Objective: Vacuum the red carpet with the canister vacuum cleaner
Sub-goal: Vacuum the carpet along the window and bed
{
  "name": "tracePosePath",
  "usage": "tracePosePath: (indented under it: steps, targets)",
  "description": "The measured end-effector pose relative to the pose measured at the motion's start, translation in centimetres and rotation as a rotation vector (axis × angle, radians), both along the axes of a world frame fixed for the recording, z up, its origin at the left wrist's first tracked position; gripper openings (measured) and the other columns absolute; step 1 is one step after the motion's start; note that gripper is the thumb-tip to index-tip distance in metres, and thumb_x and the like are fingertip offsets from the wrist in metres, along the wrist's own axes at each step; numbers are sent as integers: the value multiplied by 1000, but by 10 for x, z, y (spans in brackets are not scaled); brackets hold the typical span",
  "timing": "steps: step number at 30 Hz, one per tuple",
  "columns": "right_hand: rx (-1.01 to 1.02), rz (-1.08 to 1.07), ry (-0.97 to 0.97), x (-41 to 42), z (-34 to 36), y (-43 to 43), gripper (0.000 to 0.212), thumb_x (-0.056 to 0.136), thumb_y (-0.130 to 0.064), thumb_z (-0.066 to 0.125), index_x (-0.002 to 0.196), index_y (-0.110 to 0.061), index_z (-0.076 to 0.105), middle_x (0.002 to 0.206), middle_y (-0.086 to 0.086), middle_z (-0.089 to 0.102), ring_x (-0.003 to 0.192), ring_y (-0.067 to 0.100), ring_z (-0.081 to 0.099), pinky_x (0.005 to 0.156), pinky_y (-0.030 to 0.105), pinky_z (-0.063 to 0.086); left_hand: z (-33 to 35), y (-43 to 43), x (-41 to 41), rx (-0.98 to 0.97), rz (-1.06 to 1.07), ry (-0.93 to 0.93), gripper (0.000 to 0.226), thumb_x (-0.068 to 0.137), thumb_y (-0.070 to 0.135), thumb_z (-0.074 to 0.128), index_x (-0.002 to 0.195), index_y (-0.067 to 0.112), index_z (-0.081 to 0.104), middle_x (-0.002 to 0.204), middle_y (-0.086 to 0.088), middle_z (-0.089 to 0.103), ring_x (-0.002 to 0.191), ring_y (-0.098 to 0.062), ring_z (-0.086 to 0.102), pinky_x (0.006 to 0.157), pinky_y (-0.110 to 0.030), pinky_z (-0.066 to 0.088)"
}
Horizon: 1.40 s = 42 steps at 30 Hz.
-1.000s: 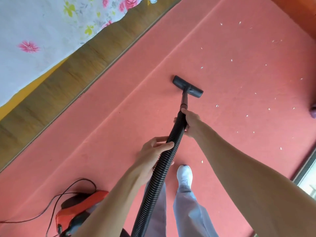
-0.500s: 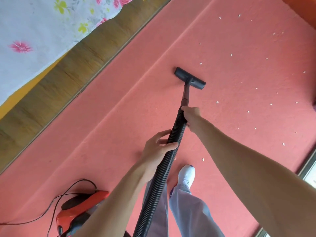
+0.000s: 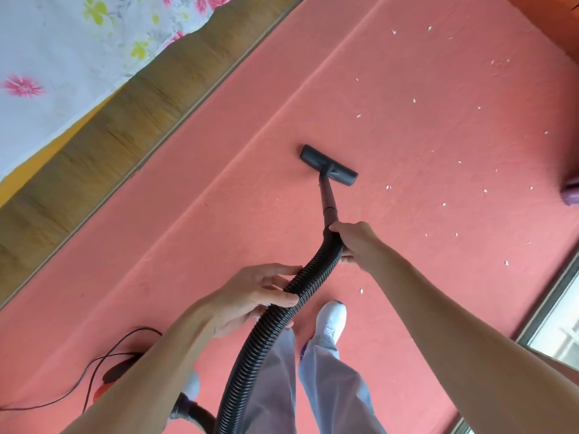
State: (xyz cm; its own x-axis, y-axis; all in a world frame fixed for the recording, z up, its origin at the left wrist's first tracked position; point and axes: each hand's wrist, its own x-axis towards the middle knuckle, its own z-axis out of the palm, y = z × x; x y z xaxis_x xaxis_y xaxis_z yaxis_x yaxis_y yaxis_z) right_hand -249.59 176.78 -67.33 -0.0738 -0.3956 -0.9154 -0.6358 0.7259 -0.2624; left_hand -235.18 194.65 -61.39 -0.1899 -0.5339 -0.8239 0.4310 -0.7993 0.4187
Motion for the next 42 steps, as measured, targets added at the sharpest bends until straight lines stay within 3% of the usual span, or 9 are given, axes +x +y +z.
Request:
tracePosePath:
  steps: [4,8,11,19,26,29,33,38,42]
  targets:
    - [-51,-30,-6,14,0,-18,17,94,-20,58,101,-5,57,81,12,62,58,19,57,40,21,42,4,-24,-8,-3,35,-91,48,81,-4,75,123,19,68,94,-10,71,71,-19,74,60,-23,57]
    - [-120,-71,-31,23,-13,-39,18,93,-25,62,88,-8,57,72,8,58,57,18,54,51,24,45,-9,-45,-27,-14,176,-184,51,79,-3,77,124,20,68,96,-16,74,77,-31,74,77,-48,63]
    - [-132,-104,-58,23,-21,-43,25,89,-32,68,87,-8,58,80,10,62,67,22,58,62,32,50,-12,-47,-35,-4,222,-214,48,78,2,81,121,22,69,102,-18,72,80,-31,73,83,-54,60]
    - [83,-115,-84,-23,21,24,23,88,-25,69,83,-5,59,80,15,58,61,21,52,53,27,44,27,4,-10,10,-71,6,40,85,1,73,122,14,64,81,1,68,72,-13,70,53,-21,52]
    - [148,-149,-23,-31,23,77,42,85,-28,69,114,0,64,107,21,72,73,24,62,51,23,43,37,39,-28,73,-145,75,38,83,9,76,116,20,63,86,0,69,73,-12,68,69,-35,56]
    - [81,-141,-37,-19,22,63,40,84,-30,71,111,-2,63,94,17,70,62,20,57,50,23,41,32,36,-32,85,-17,-49,36,79,15,76,112,26,69,82,-2,71,72,-20,68,84,-50,58]
    - [10,-156,-79,-8,27,47,24,87,-28,68,96,-6,60,75,11,60,54,18,52,52,24,42,42,32,-48,49,185,-164,39,78,16,83,113,27,72,89,-6,70,72,-29,68,72,-42,61]
    - [-49,-185,-37,-27,39,65,24,83,-23,68,99,-6,62,77,10,61,54,18,54,44,20,42,62,47,-74,-2,177,-269,40,74,9,85,111,23,75,87,-6,69,73,-29,68,78,-56,61]
    - [-25,-226,-34,-69,61,102,21,81,-24,69,91,-6,62,74,9,58,52,17,51,42,19,39,88,80,-107,-33,153,-249,36,77,5,81,110,18,77,84,-7,68,73,-26,64,71,-42,57]
